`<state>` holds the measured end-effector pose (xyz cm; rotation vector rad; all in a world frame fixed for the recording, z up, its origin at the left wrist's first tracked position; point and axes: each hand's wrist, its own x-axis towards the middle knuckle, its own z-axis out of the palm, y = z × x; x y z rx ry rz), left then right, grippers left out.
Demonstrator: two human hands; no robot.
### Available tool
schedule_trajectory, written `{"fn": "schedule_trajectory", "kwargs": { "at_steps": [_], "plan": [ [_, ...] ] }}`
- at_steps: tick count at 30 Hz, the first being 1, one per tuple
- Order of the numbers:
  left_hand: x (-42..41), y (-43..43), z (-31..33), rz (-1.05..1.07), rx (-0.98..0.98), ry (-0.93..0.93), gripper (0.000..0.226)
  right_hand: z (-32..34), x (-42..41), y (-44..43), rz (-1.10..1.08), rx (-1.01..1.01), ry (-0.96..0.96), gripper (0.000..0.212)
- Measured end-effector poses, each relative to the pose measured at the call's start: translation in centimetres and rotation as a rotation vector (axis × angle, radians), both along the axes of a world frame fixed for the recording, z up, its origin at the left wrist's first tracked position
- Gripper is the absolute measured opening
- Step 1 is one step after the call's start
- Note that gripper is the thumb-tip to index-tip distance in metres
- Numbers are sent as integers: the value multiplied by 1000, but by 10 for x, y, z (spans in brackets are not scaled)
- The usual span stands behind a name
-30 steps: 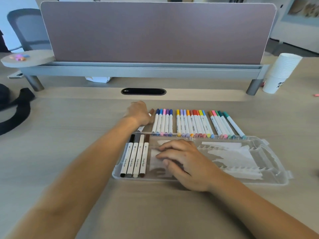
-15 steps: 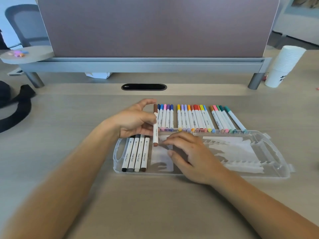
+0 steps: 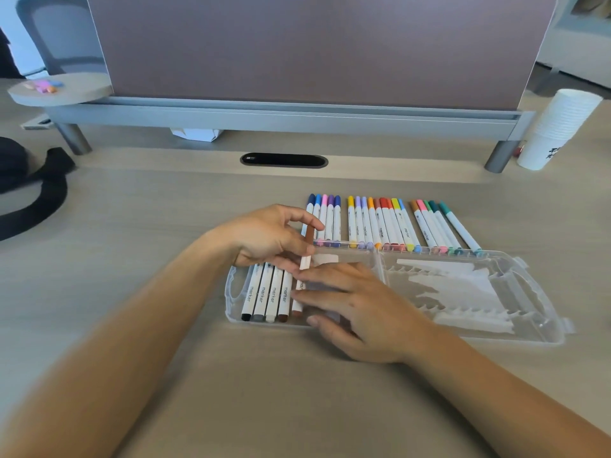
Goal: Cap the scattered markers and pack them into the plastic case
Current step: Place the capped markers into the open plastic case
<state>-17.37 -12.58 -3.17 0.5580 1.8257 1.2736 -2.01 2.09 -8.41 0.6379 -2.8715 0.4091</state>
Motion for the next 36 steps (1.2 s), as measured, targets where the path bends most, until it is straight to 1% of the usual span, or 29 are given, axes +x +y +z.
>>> {"fn": "schedule_trajectory", "kwargs": {
  "at_steps": [2,5,6,9,11,16,20,26,29,32,33,36],
  "plan": [
    [0,-1,-1,9,-36,55,43,-1,0,-1,8,13,-38,45],
    [-2,-1,0,41,-91,84,42,-2,-1,-1,7,34,-59,50],
    [-3,-2,1,39,-132,132,42,-2,-1,-1,10,44,-57,50],
    [-7,-3,2,-13,-284,354,45,-4,-1,0,13,64,-53,51],
    [-7,-3,1,-55,-339,451,48,-4,-1,0,-1,71,-61,51],
    [-7,-1,-1,-90,-370,528,46,-5,-1,1,-18,47,-79,49],
    [-10,-2,-8,-90,-412,583,46,-4,-3,0,-45,37,-143,52],
    [-9,1,-10,-90,-418,608,44,-3,-3,1,-56,30,-187,55],
    [-11,1,-4,-94,-384,564,36,0,-4,1,-55,-34,-196,55],
    [-12,5,1,12,-275,581,21,10,-3,12,-123,-144,-168,53],
    [-13,7,2,61,-246,610,20,13,-3,18,-153,-159,-144,50],
    [-14,25,4,110,-201,698,34,18,4,50,-289,-191,-120,40]
  ]
}}
